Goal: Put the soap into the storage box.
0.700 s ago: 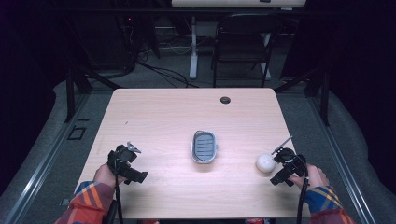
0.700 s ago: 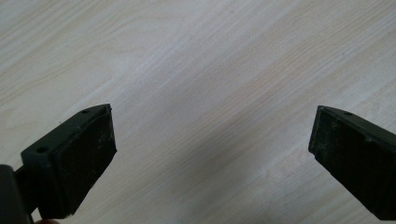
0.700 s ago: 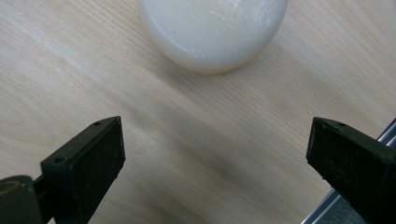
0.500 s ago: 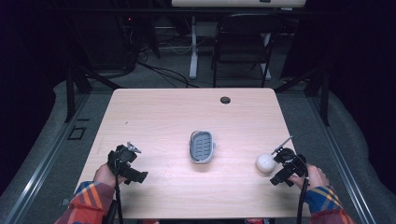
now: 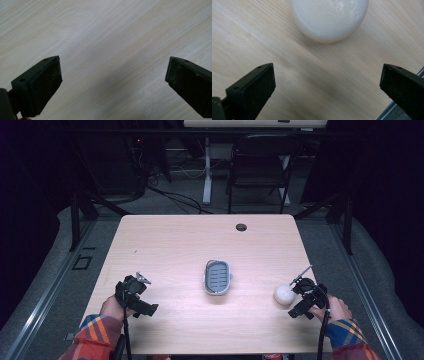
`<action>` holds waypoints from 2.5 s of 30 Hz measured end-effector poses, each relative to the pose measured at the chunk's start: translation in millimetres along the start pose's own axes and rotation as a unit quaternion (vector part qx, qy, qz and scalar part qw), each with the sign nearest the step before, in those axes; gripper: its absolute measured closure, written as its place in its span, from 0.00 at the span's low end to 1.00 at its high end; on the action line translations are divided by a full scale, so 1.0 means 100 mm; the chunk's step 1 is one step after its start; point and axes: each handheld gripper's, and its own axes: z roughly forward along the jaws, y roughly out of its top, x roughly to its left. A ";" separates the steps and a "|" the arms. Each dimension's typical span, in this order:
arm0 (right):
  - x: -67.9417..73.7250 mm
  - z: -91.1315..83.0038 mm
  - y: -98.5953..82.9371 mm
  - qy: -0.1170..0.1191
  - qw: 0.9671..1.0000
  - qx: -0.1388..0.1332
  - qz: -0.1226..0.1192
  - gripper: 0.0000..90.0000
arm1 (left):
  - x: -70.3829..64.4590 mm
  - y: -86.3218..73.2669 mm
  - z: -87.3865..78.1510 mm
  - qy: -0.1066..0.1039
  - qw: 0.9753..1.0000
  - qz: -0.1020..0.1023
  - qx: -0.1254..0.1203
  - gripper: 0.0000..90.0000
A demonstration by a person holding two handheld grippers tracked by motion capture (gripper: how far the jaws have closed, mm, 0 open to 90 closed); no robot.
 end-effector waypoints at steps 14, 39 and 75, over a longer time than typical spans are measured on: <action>0.02 -0.08 0.08 -0.014 0.997 -0.070 -0.010 0.00 | 0.00 0.00 0.01 -0.002 1.000 0.002 0.004 0.01; 0.06 0.06 0.52 0.009 0.998 -0.008 -0.055 0.00 | -0.01 0.01 0.02 -0.001 1.000 0.005 0.006 0.01; 0.00 0.19 0.69 0.013 0.999 0.036 -0.039 0.22 | -0.01 0.01 0.02 -0.002 1.000 0.007 0.007 0.01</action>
